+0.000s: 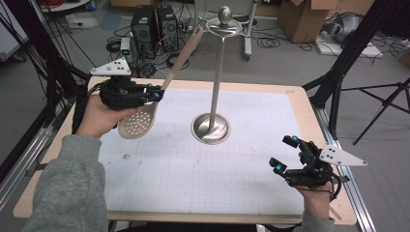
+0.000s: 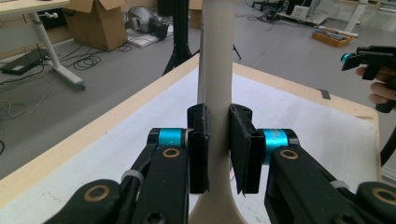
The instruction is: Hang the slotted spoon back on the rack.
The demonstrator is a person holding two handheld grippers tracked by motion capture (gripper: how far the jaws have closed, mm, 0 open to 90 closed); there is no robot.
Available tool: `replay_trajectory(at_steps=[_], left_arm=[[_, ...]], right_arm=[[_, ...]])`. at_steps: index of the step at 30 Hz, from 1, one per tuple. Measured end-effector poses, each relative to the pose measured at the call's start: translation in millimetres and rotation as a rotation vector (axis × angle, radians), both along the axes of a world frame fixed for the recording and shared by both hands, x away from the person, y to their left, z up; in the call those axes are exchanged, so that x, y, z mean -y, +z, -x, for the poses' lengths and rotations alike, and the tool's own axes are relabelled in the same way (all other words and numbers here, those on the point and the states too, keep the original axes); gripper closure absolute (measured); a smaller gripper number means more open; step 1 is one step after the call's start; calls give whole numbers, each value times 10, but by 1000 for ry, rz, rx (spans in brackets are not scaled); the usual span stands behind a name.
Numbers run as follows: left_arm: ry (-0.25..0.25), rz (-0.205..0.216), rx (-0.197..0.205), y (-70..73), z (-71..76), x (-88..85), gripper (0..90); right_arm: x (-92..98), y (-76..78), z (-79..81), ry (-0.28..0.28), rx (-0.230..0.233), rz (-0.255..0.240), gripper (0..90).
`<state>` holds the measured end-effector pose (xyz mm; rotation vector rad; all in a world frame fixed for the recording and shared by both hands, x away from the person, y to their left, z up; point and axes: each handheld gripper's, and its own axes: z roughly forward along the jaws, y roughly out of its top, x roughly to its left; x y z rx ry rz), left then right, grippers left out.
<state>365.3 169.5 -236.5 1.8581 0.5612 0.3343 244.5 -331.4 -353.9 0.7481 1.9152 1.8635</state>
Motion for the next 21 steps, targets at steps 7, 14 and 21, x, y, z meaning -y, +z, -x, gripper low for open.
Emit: replay_trajectory(at_steps=[7, 14, 21], left_arm=[[11, -10, -8, -32, -44, 91, 778], [7, -21, -31, -72, -97, 185, 777], [9, -35, -58, -90, -132, 275, 778]], right_arm=[[25, -7, -1, -13, -3, 7, 82], [58, -14, 9, -24, -8, -4, 83], [73, -12, 20, -30, -4, -2, 82]])
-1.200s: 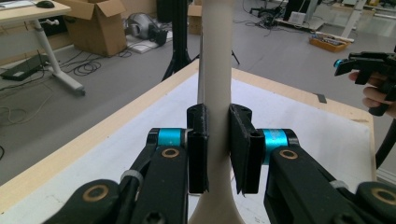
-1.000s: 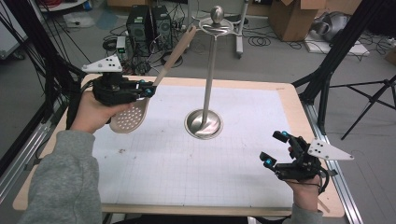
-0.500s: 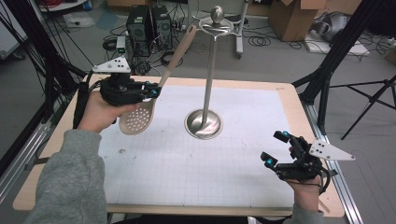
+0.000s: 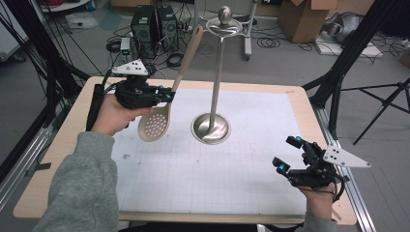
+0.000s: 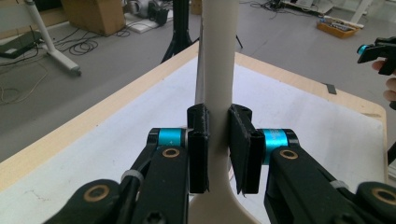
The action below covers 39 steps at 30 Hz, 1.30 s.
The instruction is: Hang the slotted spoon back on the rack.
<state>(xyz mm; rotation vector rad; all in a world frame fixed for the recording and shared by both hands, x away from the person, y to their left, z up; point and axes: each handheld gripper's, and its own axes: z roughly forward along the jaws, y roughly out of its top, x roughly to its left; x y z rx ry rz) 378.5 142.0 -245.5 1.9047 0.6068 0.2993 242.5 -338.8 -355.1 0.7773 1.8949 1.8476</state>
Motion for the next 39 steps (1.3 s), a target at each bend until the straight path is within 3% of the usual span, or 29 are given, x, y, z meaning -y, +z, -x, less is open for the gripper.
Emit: replay_trajectory(at_steps=[39], left_arm=[[20, -18, -44, -93, -117, 346, 776]], right_arm=[[-4, -25, -3, 5, -7, 6, 82]])
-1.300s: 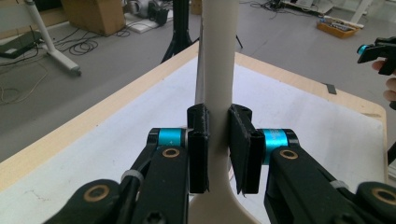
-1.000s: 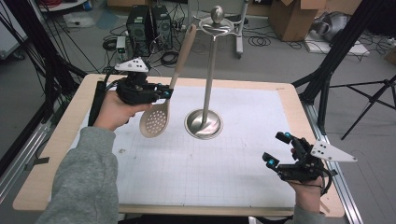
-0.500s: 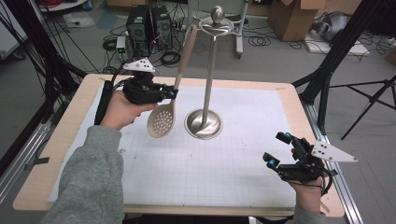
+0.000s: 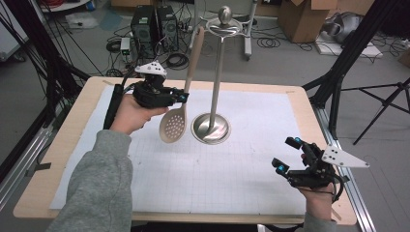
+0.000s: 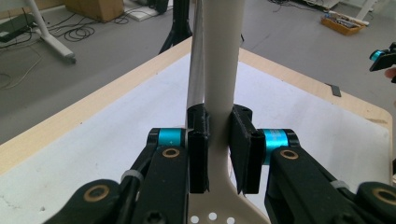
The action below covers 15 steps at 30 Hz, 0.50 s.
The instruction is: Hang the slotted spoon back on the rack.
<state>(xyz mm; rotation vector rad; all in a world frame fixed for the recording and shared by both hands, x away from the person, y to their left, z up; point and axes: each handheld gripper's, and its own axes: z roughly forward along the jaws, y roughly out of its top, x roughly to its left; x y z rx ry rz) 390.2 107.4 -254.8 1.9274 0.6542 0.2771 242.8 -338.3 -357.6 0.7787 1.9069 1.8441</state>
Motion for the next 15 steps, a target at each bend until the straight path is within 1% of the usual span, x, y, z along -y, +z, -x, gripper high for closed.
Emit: replay_trajectory(at_steps=[6, 9, 13, 15], left_arm=[[1, 0, -11, -17, -21, 62, 776], [6, 2, -10, -31, -33, 84, 776], [11, 5, -11, -40, -41, 108, 776], [15, -3, -5, -41, -44, 112, 776]], right_arm=[[4, 4, 5, 0, -2, -3, 82], [7, 11, 7, 2, 6, 1, 82], [17, 8, 10, 0, 3, -5, 82], [19, 8, 10, 0, 3, -5, 82]])
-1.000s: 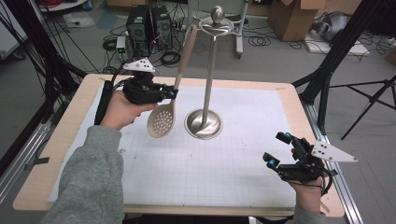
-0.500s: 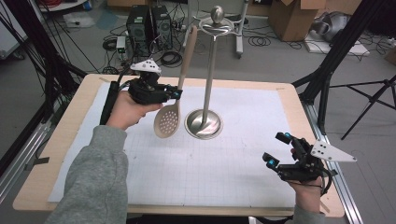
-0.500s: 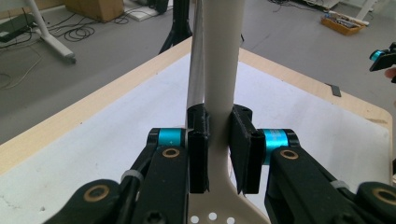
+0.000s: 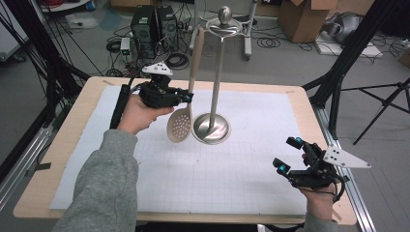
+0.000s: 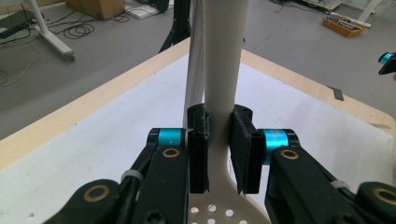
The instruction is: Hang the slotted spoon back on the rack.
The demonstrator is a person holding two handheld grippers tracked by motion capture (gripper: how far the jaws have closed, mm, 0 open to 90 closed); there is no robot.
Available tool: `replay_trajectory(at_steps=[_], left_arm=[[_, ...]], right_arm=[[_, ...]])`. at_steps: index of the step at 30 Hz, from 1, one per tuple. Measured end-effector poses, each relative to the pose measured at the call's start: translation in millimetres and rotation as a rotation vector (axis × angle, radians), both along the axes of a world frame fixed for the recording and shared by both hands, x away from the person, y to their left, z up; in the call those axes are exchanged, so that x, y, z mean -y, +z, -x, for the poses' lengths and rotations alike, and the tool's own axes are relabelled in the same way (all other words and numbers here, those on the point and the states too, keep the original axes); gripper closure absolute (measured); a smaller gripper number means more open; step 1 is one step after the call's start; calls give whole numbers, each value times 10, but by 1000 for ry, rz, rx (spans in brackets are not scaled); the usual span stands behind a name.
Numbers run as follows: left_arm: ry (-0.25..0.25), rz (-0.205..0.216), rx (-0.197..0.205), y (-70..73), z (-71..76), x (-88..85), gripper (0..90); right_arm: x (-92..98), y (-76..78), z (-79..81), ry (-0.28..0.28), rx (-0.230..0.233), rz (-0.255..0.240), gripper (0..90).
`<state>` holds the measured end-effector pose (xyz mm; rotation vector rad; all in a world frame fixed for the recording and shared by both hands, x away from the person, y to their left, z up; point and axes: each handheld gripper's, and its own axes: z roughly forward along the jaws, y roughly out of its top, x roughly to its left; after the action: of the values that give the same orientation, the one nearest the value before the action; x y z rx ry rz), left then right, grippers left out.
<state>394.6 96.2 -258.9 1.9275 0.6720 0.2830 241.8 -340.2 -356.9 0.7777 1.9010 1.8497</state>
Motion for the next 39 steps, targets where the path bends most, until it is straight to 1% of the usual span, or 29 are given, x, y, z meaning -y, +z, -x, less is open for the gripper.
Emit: replay_trajectory(at_steps=[5, 9, 11, 12, 13, 14, 16, 17, 19, 21, 24, 25, 26, 27, 28, 30, 32, 35, 36, 37, 39], left_arm=[[1, 6, -1, -9, -7, 13, 776], [2, 2, 4, -12, -12, 14, 775], [10, -5, 14, -12, -8, 17, 774], [8, -8, 16, -11, -7, 15, 774], [3, -1, 12, -15, -8, 17, 774], [-1, -1, 11, -16, -10, 18, 772], [0, -1, 11, -19, -16, 24, 771], [1, 2, 12, -23, -20, 28, 770], [1, -5, 17, -28, -29, 32, 766], [2, -3, 18, -37, -31, 43, 759], [-8, -13, 55, -34, -17, 50, 735], [-7, -2, 60, -30, -14, 48, 729], [-10, 5, 59, -26, -16, 42, 714], [-11, 8, 64, -26, -16, 39, 698], [-11, 1, 69, -25, -14, 33, 683], [-13, 8, 66, -25, -5, 16, 622], [-28, 25, 70, -17, 12, -17, 565], [-54, 69, 102, -6, 53, -84, 449], [-58, 73, 111, -5, 64, -103, 425], [-64, 86, 123, -7, 81, -135, 396], [-67, 99, 142, -21, 106, -187, 306]], right_arm=[[-5, 3, 3, 2, 0, -1, 82], [-4, 3, 4, 1, -2, -2, 82], [-1, 2, 4, 1, -2, -1, 82], [3, 1, 1, 1, 4, 0, 82], [6, 1, 4, 3, 5, 1, 82], [8, 1, 14, 1, -4, -3, 82], [22, -3, 15, -3, 2, -5, 82], [27, -5, 19, -5, 0, -3, 82], [32, -8, 27, -9, -4, -5, 82], [42, -6, 33, -10, 0, -5, 82], [46, -2, 46, 1, 4, -11, 82], [43, -2, 46, 4, 7, -10, 82], [44, -4, 43, 6, 13, -1, 82], [37, -5, 46, 5, 7, -4, 82], [33, -8, 48, 6, 6, 0, 82], [33, -7, 50, 8, 10, 4, 82], [34, -2, 59, 4, 8, -2, 82], [37, -2, 57, 2, 15, 4, 82], [36, -4, 62, 1, 5, 6, 82], [35, -5, 61, 1, 6, 6, 82], [33, -9, 57, -2, 8, 9, 82]])
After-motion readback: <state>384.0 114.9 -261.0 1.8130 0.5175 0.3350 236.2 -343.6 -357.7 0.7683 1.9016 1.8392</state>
